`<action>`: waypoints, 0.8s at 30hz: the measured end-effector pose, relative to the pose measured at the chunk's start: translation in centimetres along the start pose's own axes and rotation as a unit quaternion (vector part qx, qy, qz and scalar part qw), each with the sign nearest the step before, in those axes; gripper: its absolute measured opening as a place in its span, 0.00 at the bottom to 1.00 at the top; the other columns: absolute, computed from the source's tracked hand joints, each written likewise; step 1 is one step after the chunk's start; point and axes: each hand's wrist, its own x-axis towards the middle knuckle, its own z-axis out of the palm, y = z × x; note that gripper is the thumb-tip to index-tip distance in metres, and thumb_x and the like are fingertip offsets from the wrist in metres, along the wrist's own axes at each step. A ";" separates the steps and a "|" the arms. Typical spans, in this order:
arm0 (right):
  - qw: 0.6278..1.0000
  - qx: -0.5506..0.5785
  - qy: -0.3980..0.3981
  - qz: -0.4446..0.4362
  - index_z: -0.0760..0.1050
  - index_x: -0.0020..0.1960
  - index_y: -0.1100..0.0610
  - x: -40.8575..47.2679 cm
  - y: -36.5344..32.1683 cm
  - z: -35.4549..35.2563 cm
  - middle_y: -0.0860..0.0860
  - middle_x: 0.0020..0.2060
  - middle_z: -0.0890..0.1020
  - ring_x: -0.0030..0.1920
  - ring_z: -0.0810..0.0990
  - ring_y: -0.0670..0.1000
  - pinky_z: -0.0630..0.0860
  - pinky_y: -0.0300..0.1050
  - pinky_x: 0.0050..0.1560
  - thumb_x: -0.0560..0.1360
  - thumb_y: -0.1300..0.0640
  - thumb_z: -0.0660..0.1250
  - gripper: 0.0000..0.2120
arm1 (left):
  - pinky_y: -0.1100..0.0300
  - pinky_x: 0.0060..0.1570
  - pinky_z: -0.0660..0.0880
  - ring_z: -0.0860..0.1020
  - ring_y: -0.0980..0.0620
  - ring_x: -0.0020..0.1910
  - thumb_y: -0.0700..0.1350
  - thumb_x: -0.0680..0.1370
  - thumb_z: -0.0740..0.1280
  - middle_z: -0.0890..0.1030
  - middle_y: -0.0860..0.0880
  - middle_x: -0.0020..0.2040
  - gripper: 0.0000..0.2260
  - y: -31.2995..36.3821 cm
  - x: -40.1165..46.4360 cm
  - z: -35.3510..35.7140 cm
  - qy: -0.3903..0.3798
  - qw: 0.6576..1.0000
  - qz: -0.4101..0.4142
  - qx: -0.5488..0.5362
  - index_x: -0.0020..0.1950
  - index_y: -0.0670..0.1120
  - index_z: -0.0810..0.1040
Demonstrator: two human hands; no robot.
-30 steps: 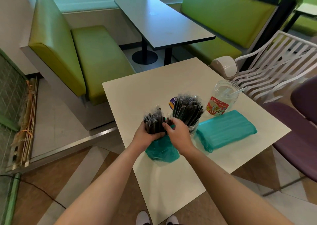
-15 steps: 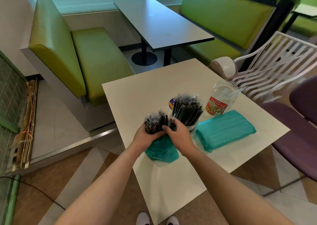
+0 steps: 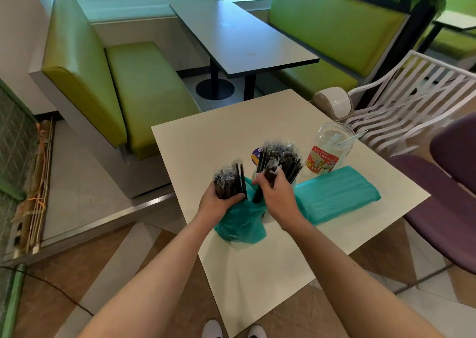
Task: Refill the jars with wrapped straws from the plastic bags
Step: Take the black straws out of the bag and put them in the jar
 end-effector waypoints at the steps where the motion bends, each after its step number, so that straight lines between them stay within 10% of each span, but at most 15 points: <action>1: 1.000 0.005 0.008 -0.011 0.72 0.55 0.56 0.2 -0.9 -0.6 0.46 0.44 0.82 0.46 0.78 0.39 0.71 0.41 0.47 0.81 0.51 0.61 0.10 | 0.50 0.60 0.76 0.79 0.49 0.58 0.46 0.68 0.80 0.81 0.49 0.58 0.27 0.0 0.0 0.0 0.000 1.000 0.001 0.002 0.63 0.48 0.74; 13: 0.972 0.018 0.192 -0.133 0.66 0.60 0.57 3.6 -8.3 -7.8 0.46 0.37 0.82 0.37 0.77 0.37 0.69 0.28 0.38 0.82 0.51 0.57 0.11 | 0.57 0.56 0.74 0.78 0.49 0.58 0.46 0.68 0.79 0.80 0.53 0.56 0.27 0.2 0.0 0.1 -0.011 1.000 -0.010 -0.006 0.64 0.48 0.73; 24: 0.962 -0.244 0.084 -0.092 0.75 0.58 0.63 3.7 -3.5 -5.7 0.54 0.48 0.72 0.48 0.73 0.50 0.70 0.42 0.50 0.77 0.51 0.67 0.17 | 0.58 0.54 0.75 0.78 0.50 0.57 0.45 0.69 0.79 0.79 0.53 0.55 0.27 0.4 -0.1 -0.1 -0.010 1.000 -0.016 -0.017 0.64 0.48 0.73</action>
